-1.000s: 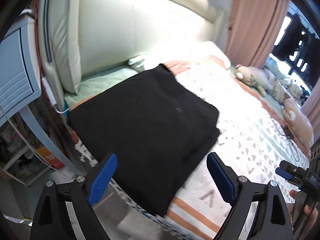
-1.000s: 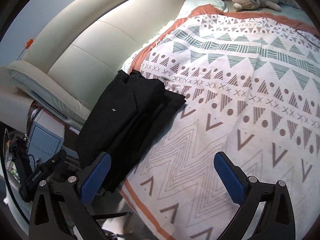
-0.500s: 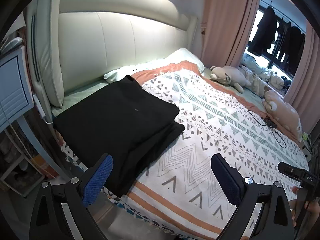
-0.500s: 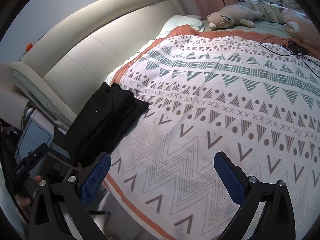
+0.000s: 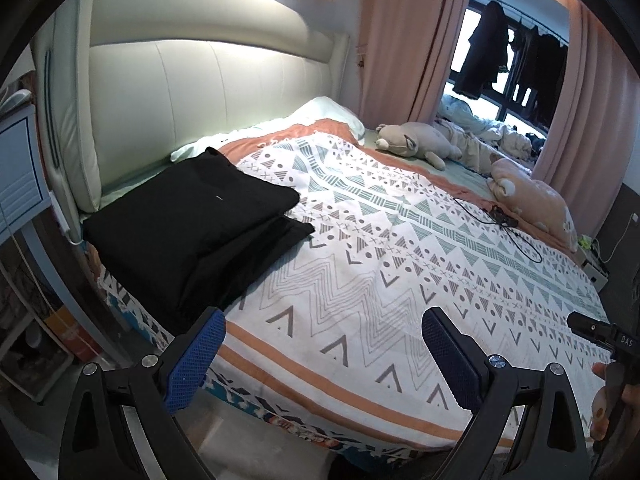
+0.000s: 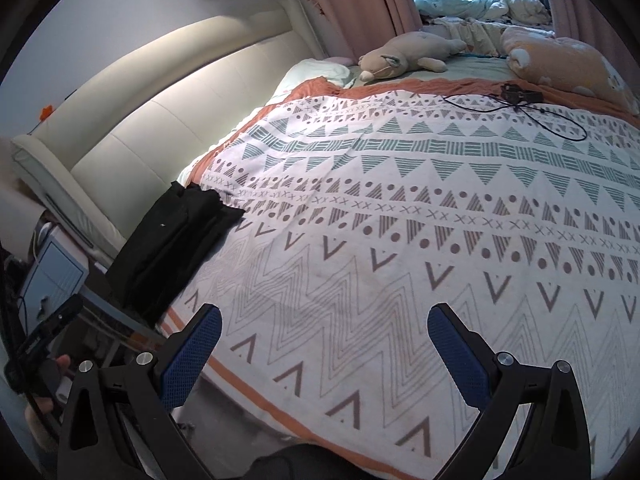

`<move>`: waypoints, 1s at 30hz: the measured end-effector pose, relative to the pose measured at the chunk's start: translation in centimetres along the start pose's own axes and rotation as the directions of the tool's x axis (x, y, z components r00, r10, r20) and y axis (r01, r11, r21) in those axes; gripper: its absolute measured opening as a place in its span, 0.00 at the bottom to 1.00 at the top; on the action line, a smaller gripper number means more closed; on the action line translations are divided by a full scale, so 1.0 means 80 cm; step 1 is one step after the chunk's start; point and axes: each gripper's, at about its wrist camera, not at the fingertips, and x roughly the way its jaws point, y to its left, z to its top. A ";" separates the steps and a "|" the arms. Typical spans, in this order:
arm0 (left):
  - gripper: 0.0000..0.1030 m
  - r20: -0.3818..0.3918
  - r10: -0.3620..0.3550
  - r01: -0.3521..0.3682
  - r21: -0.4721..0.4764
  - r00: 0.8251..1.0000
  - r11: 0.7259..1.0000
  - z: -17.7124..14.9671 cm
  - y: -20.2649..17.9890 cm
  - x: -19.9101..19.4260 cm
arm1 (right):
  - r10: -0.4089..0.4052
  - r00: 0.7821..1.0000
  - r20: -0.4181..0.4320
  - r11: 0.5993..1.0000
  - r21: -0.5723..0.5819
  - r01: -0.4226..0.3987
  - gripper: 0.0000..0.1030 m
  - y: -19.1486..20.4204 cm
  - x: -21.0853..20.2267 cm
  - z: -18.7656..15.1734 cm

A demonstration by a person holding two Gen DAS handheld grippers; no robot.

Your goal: Fold large clothes

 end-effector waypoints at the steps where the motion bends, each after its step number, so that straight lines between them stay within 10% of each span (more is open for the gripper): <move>1: 0.96 -0.004 -0.015 0.015 0.005 1.000 1.000 -0.005 -0.006 -0.002 | -0.014 1.000 0.008 1.000 0.005 0.014 1.00 -0.006 -0.009 -0.007; 30: 0.96 0.072 -0.227 0.204 0.243 0.971 0.948 -0.128 -0.107 -0.184 | -0.295 0.931 0.215 0.955 0.077 0.285 1.00 -0.016 -0.259 -0.202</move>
